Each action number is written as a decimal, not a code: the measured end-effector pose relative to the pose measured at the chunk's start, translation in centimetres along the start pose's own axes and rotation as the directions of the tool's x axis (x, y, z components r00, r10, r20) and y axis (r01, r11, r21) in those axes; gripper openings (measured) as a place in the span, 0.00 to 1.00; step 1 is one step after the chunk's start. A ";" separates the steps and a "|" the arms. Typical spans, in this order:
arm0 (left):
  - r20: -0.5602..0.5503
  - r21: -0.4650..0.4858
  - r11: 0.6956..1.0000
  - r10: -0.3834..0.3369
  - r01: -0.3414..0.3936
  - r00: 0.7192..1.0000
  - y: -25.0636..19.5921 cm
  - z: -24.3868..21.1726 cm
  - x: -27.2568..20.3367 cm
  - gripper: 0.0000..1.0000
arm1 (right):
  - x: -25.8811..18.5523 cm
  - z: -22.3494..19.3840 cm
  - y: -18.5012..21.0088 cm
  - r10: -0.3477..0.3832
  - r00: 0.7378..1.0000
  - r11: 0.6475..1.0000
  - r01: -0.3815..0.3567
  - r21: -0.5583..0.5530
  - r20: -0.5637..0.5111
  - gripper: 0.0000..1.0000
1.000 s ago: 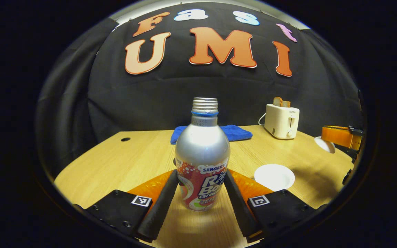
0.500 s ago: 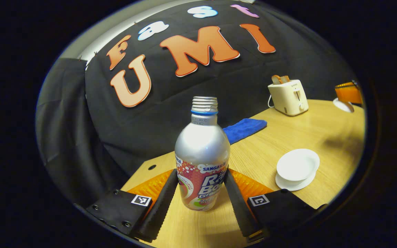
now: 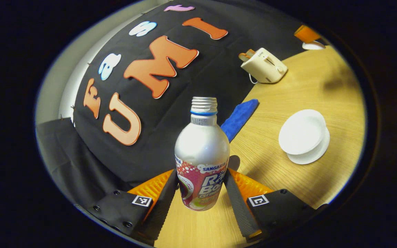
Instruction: Open the teacup lid with one hand, grasp the water bottle and pour water into the teacup with the other hand; after pouring, place the water bottle on the coaster and then close the teacup lid.
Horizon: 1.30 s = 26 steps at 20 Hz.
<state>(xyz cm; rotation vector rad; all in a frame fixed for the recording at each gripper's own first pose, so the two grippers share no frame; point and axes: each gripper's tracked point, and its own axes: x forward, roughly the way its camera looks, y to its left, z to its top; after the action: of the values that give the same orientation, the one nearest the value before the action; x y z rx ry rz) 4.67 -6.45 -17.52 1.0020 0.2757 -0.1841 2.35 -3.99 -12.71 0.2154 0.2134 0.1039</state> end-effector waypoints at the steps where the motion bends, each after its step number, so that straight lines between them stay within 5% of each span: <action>1: 0.006 0.035 0.999 -0.001 0.001 1.000 -0.2 0.0 0.0 0.86 | -0.1 -0.1 -0.2 -0.005 1.000 1.000 0.005 -0.001 0.002 0.22; 7: 0.025 0.226 0.974 -0.026 0.019 0.999 -1.2 0.2 0.1 0.81 | -0.4 -0.3 -0.7 -0.007 1.000 1.000 0.007 0.006 0.002 0.22; 9: 0.036 0.300 0.954 -0.016 0.004 0.999 -0.8 0.4 0.0 0.89 | -0.5 -0.5 -0.8 -0.007 1.000 1.000 0.007 0.002 0.001 0.22; 13: 0.051 0.439 0.898 -0.001 -0.022 0.999 -0.2 0.7 0.5 0.89 | -0.5 -0.6 -0.8 -0.005 1.000 1.000 0.005 0.006 -0.002 0.22; 14: 0.055 0.465 0.885 -0.002 -0.024 0.998 -0.2 0.8 0.5 0.82 | -0.6 -0.6 -0.7 -0.003 1.000 1.000 0.003 0.005 -0.002 0.22; 15: 0.058 0.490 0.871 -0.006 -0.023 0.998 -0.2 0.8 0.5 0.89 | -0.5 -0.6 -0.8 -0.003 1.000 1.000 0.003 0.003 -0.002 0.22; 18: 0.066 0.558 0.830 -0.014 -0.025 0.998 -0.2 1.0 0.9 0.82 | -0.6 -0.8 -0.8 -0.004 1.000 1.000 0.004 -0.005 -0.007 0.22; 26: 0.105 0.701 0.711 -0.016 -0.062 0.994 0.5 2.9 1.5 0.86 | -1.1 -0.9 -1.6 -0.016 1.000 1.000 0.016 0.004 -0.004 0.22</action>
<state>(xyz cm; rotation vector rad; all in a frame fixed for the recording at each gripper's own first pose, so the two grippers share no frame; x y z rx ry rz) 6.63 -8.69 -16.10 1.7605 0.0865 -0.3332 1.22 -5.47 -13.65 0.2177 0.2190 0.0876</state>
